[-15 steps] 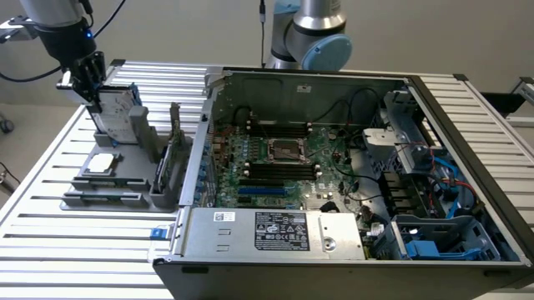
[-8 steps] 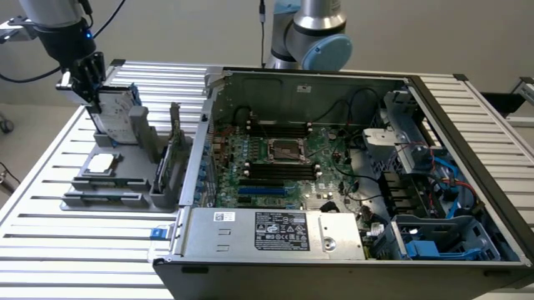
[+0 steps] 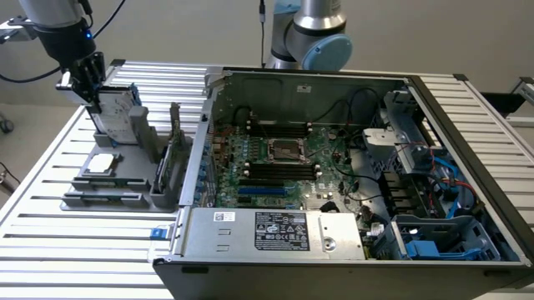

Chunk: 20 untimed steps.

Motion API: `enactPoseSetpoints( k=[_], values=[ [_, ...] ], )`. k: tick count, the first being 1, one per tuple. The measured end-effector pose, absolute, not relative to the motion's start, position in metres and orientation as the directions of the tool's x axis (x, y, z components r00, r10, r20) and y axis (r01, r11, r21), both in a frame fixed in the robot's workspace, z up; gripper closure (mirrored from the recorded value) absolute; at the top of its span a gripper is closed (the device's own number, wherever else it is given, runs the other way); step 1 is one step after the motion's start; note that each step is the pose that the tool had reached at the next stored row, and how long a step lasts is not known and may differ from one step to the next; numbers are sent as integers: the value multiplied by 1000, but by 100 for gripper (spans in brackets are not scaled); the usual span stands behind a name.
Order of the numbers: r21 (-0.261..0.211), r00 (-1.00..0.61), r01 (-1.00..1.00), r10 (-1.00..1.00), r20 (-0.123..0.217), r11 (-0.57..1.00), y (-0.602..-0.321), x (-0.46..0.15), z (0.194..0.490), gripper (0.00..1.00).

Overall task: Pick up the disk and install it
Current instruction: 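Pick up the disk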

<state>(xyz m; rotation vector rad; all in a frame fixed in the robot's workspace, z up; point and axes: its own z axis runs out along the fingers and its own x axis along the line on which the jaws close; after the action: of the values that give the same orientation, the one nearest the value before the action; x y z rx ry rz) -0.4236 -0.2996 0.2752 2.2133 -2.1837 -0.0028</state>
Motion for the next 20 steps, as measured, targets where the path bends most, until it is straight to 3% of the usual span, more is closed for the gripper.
enactPoseSetpoints(
  k=[12, 20],
  values=[
    [24, 14, -1000, -1000, 21, -13, -300, -424, 276, 68],
    [24, 14, -1000, -1000, 21, -13, -300, -424, 295, 68]
  ],
)
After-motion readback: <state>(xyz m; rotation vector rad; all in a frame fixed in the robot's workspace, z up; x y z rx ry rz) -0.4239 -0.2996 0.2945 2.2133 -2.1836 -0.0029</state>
